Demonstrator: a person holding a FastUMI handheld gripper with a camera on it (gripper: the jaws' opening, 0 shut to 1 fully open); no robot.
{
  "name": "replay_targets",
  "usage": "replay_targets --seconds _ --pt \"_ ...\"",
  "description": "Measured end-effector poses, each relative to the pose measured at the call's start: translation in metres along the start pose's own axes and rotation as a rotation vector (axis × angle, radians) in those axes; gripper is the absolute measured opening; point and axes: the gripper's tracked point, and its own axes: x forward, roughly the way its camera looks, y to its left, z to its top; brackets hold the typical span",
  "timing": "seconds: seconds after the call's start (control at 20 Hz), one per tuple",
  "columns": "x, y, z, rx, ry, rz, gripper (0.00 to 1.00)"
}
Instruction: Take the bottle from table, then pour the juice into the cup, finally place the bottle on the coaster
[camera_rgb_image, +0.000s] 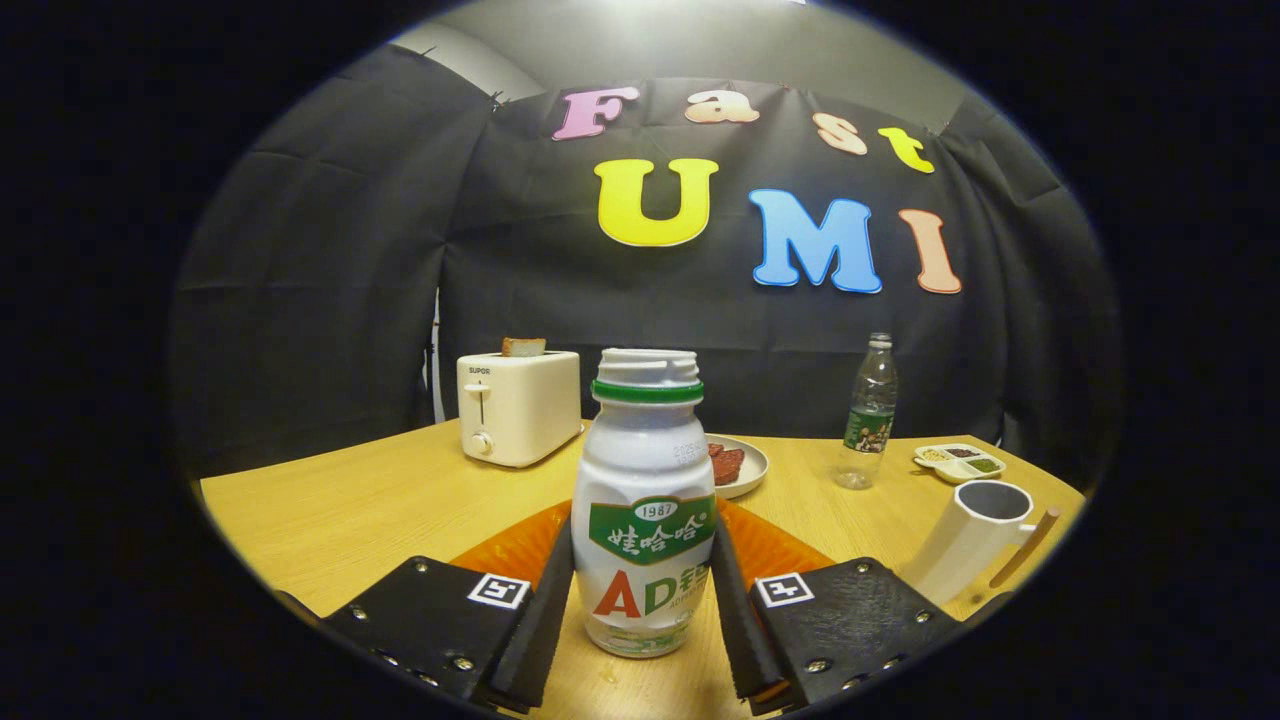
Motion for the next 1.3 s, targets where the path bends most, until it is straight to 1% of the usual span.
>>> replay_targets --seconds 0.25,0.35,0.6,0.75,0.9,1.15,1.3 --pt "-0.011 -0.016 0.015 0.103 -0.023 -0.028 0.67" --pt "-0.013 -0.024 0.016 0.171 -0.002 -0.038 0.67" --pt "-0.018 -0.040 0.021 0.393 -0.016 -0.027 0.67" --pt "-0.019 -0.052 0.022 0.475 -0.024 -0.037 0.67" --pt "-0.014 -0.059 0.023 0.563 -0.023 -0.027 0.67" --pt "-0.010 -0.068 0.019 0.652 -0.013 -0.042 0.67" --pt "-0.007 -0.072 0.019 0.760 -0.025 -0.032 0.66"
